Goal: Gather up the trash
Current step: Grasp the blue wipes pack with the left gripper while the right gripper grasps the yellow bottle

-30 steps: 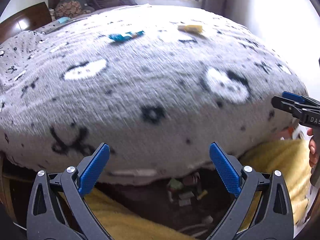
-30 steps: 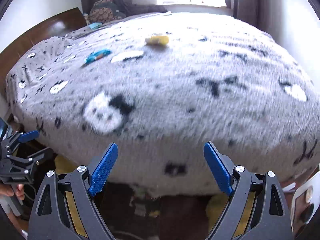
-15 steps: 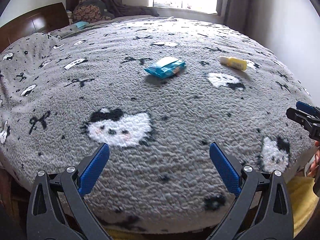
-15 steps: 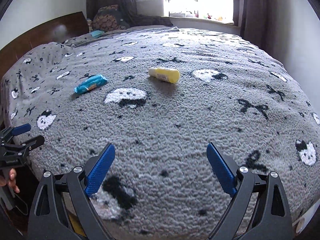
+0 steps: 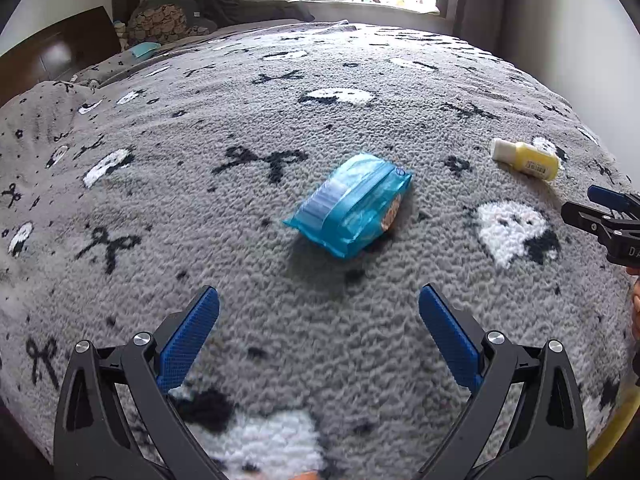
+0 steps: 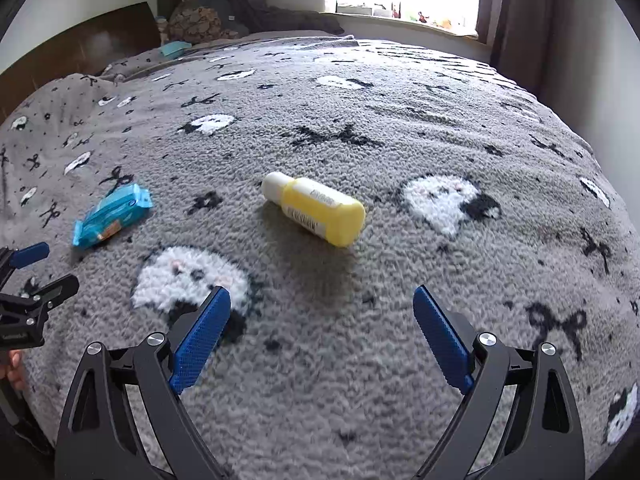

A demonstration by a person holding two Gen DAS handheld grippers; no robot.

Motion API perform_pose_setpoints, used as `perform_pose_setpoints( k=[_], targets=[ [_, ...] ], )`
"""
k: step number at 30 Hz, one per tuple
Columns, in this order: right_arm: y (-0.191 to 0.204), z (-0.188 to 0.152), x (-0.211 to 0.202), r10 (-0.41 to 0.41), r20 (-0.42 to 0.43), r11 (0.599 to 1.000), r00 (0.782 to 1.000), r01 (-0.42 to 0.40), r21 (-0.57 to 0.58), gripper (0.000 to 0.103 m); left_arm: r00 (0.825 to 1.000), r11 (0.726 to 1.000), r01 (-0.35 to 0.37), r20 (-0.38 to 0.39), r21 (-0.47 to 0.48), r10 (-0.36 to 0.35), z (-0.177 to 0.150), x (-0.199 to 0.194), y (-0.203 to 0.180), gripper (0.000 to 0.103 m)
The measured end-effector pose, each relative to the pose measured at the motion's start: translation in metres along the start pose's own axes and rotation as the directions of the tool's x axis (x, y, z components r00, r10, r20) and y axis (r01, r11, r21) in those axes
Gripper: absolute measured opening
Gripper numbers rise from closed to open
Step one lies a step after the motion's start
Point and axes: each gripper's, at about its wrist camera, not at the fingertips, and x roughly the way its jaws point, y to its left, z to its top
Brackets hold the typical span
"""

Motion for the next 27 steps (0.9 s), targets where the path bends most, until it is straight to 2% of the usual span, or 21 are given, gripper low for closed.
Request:
perform_pose_setpoints(
  k=[4,9,13,14,16,18,20,21,23,25,27],
  targets=[
    [0.002,0.023,0.027,-0.045,-0.01,0.998,0.999,0.044,-0.033,0.093,1.0,1.0,-0.009,-0.012,0.02,0.009,0.021,0.02,-0.005,0.095],
    [0.008,0.043,0.059,-0.054,-0.05,0.995,0.997,0.049,-0.092,0.093,0.999,0.999,0.011,-0.046,0.035,-0.009,0.039,0.045,-0.011,0.095],
    [0.01,0.053,0.073,-0.03,-0.058,0.994,0.998,0.023,-0.111,0.092,0.997,0.999,0.042,-0.063,0.025,-0.04,0.046,0.057,-0.011,0.087],
    [0.011,0.055,0.076,-0.021,-0.062,0.994,0.998,0.014,-0.112,0.089,0.997,0.999,0.047,-0.063,0.024,-0.046,0.047,0.058,-0.011,0.085],
    [0.012,0.056,0.078,0.015,-0.071,0.993,0.997,-0.023,-0.112,0.077,0.997,0.998,0.059,-0.058,0.026,-0.057,0.048,0.058,-0.013,0.073],
    [0.013,0.055,0.075,0.029,-0.069,0.992,0.997,-0.037,-0.119,0.063,0.996,0.997,0.071,-0.054,0.033,-0.069,0.049,0.056,-0.015,0.062],
    [0.015,0.052,0.071,0.056,-0.073,0.991,0.996,-0.064,-0.118,0.046,0.997,0.997,0.066,-0.05,0.036,-0.064,0.047,0.053,-0.018,0.057],
    [0.016,0.049,0.067,0.05,-0.072,0.991,0.996,-0.058,-0.121,0.046,0.997,0.997,0.063,-0.046,0.038,-0.061,0.045,0.05,-0.02,0.053],
    [0.02,0.044,0.061,0.045,-0.076,0.989,0.996,-0.055,-0.137,0.043,0.997,0.997,0.062,-0.041,0.042,-0.06,0.041,0.044,-0.023,0.052],
    [0.022,0.037,0.053,0.051,-0.086,0.988,0.995,-0.063,-0.142,0.034,0.997,0.997,0.065,-0.038,0.042,-0.064,0.034,0.037,-0.026,0.05],
    [0.023,0.03,0.044,0.051,-0.095,0.988,0.994,-0.064,-0.143,0.032,0.997,0.997,0.07,-0.035,0.035,-0.069,0.026,0.029,-0.028,0.047]
  ],
)
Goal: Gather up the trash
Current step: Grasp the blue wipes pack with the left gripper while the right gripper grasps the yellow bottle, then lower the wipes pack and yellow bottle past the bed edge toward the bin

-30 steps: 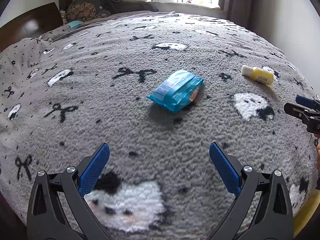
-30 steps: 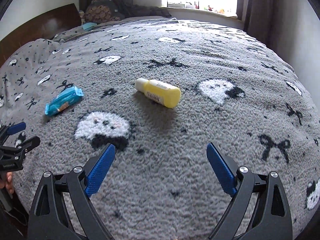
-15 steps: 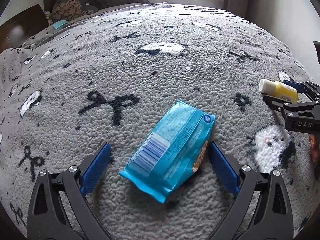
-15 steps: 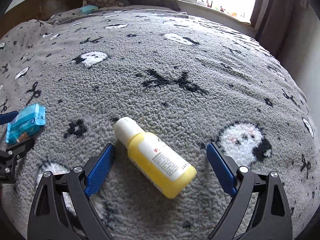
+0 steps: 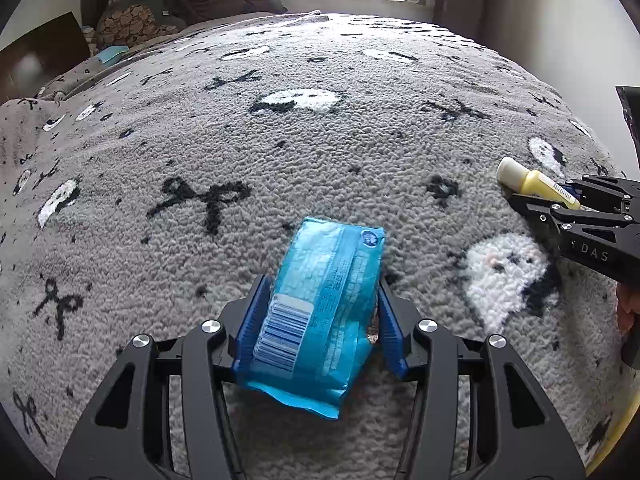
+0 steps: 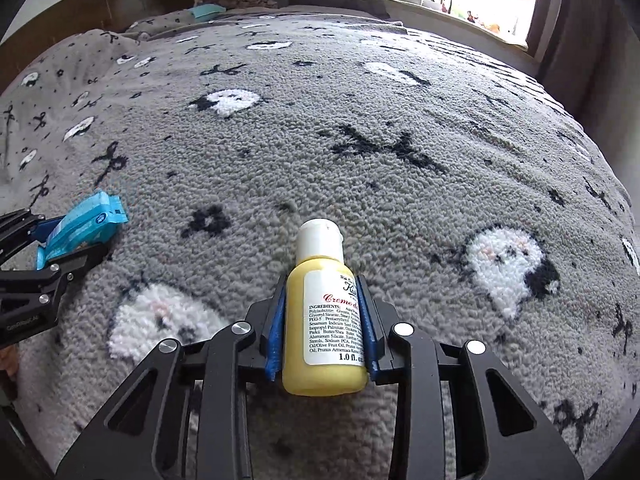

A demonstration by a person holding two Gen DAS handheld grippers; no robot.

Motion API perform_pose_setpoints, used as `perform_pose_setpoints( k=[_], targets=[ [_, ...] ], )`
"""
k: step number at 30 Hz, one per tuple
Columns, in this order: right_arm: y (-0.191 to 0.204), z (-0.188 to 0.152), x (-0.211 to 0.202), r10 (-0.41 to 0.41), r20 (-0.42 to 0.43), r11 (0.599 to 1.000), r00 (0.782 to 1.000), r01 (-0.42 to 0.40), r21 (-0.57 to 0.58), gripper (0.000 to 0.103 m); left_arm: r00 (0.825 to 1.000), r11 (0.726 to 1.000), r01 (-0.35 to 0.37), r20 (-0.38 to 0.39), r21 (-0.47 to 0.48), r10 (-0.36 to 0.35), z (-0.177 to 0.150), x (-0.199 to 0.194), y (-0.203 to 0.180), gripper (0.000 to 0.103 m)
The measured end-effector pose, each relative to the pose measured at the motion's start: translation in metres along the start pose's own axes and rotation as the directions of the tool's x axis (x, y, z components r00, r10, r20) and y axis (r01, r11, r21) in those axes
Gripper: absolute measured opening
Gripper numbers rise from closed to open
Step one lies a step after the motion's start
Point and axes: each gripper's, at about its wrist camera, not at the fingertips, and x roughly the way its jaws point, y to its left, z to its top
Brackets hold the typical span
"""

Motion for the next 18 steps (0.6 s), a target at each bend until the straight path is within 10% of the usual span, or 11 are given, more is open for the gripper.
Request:
perform_pose_setpoints(
  k=[18],
  targets=[
    [0.006,-0.135,-0.101,0.019,0.022,0.991,1.0,-0.021,0.133,0.032,0.99,0.989,0.138,0.034,0.055,-0.14,-0.103,-0.089,-0.066,0.042]
  ],
)
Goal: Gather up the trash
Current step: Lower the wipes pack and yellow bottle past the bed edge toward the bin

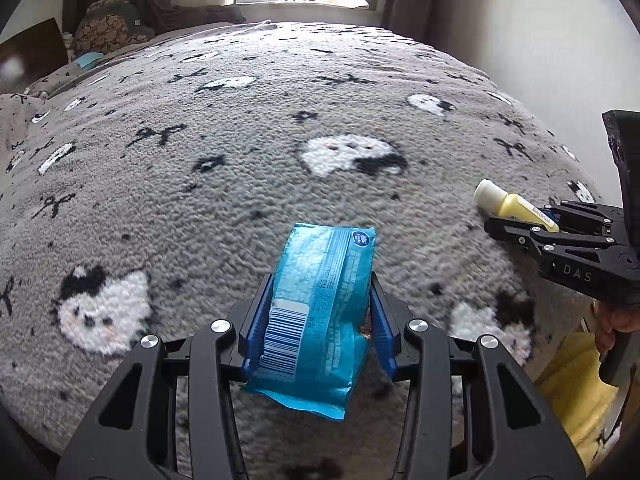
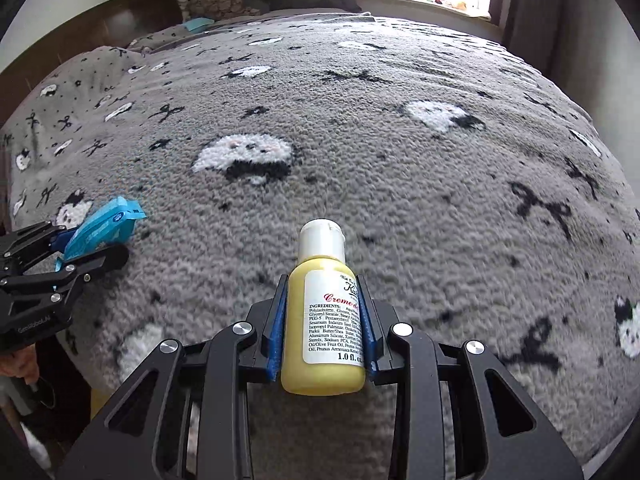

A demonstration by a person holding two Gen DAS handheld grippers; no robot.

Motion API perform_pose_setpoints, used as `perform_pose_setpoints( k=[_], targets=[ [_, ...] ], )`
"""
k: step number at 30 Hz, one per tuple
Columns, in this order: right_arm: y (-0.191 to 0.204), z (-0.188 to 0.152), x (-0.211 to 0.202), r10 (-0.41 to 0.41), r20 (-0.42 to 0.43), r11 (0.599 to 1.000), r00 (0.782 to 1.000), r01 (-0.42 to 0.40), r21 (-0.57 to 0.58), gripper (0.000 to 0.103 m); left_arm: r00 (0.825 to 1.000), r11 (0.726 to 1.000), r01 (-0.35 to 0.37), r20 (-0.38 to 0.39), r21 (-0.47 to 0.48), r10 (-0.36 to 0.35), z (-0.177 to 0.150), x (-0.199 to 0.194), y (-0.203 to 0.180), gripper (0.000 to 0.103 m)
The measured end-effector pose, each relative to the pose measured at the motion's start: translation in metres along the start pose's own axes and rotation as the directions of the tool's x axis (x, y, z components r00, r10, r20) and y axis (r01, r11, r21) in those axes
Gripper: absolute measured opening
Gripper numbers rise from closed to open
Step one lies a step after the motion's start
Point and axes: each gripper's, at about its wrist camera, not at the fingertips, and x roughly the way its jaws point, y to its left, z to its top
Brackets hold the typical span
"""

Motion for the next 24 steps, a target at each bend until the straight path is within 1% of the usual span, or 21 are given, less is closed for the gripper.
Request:
perform_pose_setpoints(
  k=[6,13,16,20,24],
  targets=[
    [0.003,-0.043,-0.049,0.026,0.058,1.0,0.998,-0.027,0.013,0.032,0.999,0.999,0.04,0.019,0.004,-0.041,-0.028,-0.03,-0.027,0.041],
    [0.014,-0.084,-0.094,0.072,0.117,0.997,0.991,-0.073,0.001,0.032,0.997,0.998,0.046,0.054,0.042,-0.048,-0.059,-0.065,-0.054,0.041],
    [0.019,-0.1,-0.102,0.091,0.116,0.996,0.989,-0.091,-0.006,0.032,0.997,0.998,0.053,0.055,0.042,-0.056,-0.074,-0.075,-0.06,0.041],
    [0.023,-0.123,-0.102,0.108,0.097,0.994,0.989,-0.11,0.008,0.032,0.997,0.997,0.066,0.035,0.032,-0.067,-0.096,-0.077,-0.064,0.041],
    [0.025,-0.145,-0.091,0.128,0.048,0.991,0.991,-0.13,0.03,0.032,0.998,0.998,0.059,-0.003,0.029,-0.059,-0.119,-0.071,-0.066,0.041]
  ],
)
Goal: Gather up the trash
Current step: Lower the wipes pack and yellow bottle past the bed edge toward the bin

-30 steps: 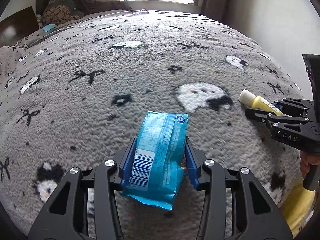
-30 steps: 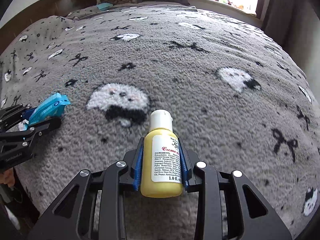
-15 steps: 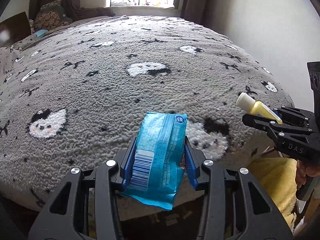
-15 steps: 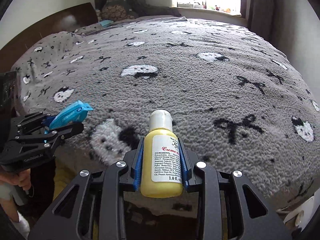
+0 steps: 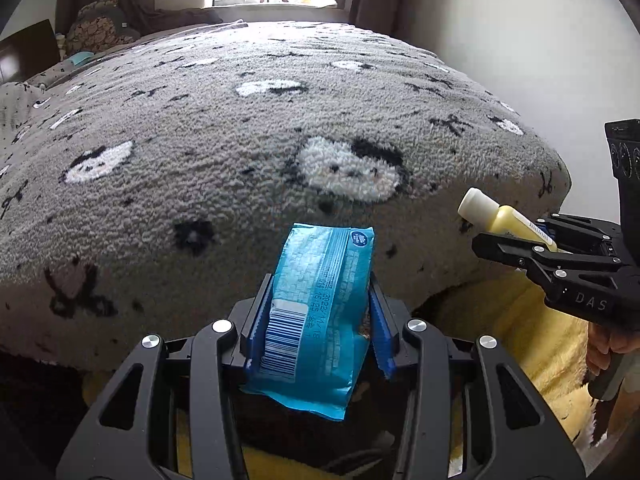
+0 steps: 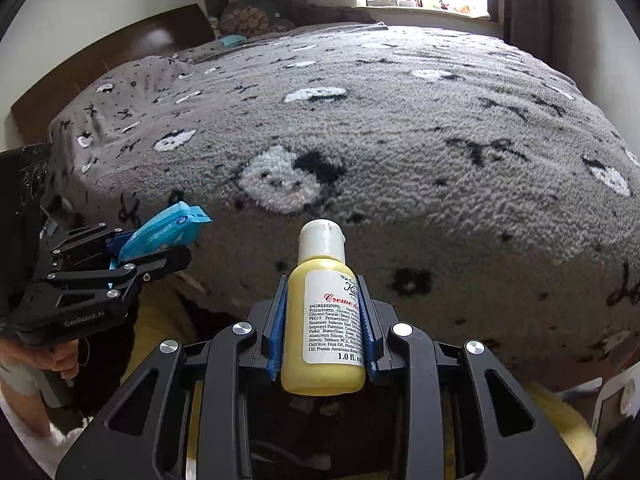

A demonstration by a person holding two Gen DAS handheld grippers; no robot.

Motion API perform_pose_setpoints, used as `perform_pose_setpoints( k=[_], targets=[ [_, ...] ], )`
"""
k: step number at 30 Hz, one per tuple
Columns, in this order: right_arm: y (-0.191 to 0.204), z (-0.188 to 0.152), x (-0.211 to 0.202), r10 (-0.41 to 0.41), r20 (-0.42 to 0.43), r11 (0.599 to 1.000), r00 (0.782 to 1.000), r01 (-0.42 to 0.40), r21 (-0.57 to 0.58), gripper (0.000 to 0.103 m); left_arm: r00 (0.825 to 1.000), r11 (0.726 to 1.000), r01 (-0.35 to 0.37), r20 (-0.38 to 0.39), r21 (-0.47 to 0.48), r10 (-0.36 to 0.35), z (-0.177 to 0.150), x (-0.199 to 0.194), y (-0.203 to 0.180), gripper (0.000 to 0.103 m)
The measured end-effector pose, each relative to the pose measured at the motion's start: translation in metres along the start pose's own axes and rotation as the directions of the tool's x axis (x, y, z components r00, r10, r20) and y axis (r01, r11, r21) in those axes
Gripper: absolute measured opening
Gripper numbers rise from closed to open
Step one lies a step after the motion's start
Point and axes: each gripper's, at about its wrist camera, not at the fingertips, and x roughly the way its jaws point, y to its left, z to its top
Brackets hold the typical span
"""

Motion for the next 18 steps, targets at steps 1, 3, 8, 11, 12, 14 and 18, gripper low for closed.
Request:
perform_pose_setpoints(
  k=[1,3,8,11,12,14,18],
  targets=[
    [0.001,-0.007,0.004,0.007,-0.017,1.0,1.0,-0.007,0.004,0.032,1.0,1.0,0.002,-0.013,-0.003,-0.002,-0.006,0.002,0.0,0.041],
    [0.001,-0.017,0.012,0.021,-0.054,1.0,0.998,-0.02,0.011,0.032,0.999,1.0,0.009,-0.04,-0.01,-0.009,-0.016,0.009,0.001,0.041],
    [0.007,-0.043,0.035,0.058,-0.148,0.998,0.987,-0.056,0.022,0.032,0.992,0.999,0.011,-0.124,-0.031,-0.015,-0.042,0.032,0.006,0.041],
    [0.011,-0.056,0.051,0.073,-0.201,0.997,0.977,-0.067,0.034,0.032,0.984,0.999,0.008,-0.177,-0.04,-0.015,-0.058,0.047,0.009,0.041],
    [0.012,-0.06,0.056,0.081,-0.218,0.996,0.973,-0.073,0.041,0.032,0.981,0.999,0.006,-0.193,-0.045,-0.015,-0.063,0.052,0.01,0.041],
    [0.013,-0.067,0.067,0.092,-0.249,0.995,0.964,-0.081,0.055,0.032,0.974,0.999,0.006,-0.225,-0.05,-0.017,-0.072,0.061,0.011,0.041],
    [0.012,-0.074,0.081,0.09,-0.284,0.995,0.955,-0.071,0.077,0.032,0.961,0.998,-0.003,-0.276,-0.062,-0.014,-0.085,0.076,0.016,0.041]
  ],
)
